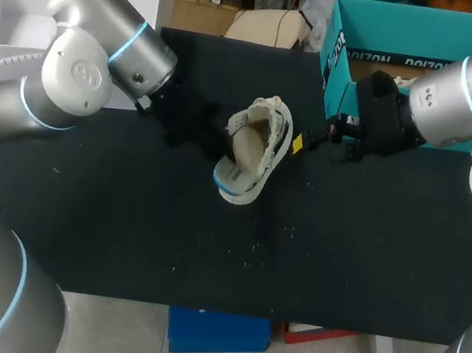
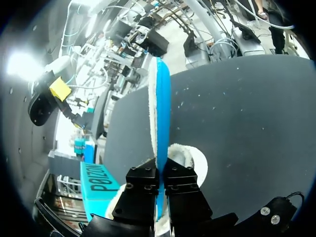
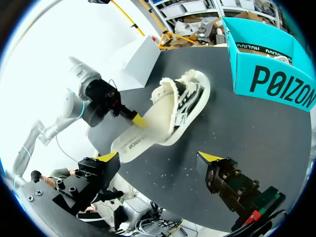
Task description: Take the shoe out of the shoebox, open the shoe tongue, remove and reinsert the insole, then place the shoe into the shoebox
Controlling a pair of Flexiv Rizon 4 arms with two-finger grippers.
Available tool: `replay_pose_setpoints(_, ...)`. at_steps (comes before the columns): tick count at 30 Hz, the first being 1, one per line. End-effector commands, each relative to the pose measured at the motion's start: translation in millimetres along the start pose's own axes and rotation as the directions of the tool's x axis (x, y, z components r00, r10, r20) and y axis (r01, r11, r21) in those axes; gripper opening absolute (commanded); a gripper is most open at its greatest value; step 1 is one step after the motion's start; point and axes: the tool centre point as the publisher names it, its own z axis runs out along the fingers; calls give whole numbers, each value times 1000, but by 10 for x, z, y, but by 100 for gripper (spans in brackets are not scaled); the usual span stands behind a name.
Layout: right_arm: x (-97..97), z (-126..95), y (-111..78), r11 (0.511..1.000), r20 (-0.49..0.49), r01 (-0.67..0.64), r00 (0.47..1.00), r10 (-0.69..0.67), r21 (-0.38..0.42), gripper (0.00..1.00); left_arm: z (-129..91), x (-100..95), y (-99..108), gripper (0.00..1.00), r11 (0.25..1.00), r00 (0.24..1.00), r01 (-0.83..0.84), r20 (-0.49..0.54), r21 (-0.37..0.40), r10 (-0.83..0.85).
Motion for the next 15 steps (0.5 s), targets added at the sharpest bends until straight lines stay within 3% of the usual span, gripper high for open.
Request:
replay_pose_setpoints(1, 10, 8, 7, 1000, 4, -1, 1000, 1, 2, 100, -20, 82, -21, 0, 998, 996, 9, 86, 63, -14)
replay_pose_setpoints(8, 10, 8, 7, 1000, 4, -1, 1000, 1, 2, 100, -24, 111, -8, 0, 997, 996, 17, 91, 76, -24)
replay_pose_setpoints(15, 10, 8, 7, 1000, 4, -1, 1000, 1, 2, 100, -9, 88, 140, 0, 998, 998, 11, 66, 61, -15)
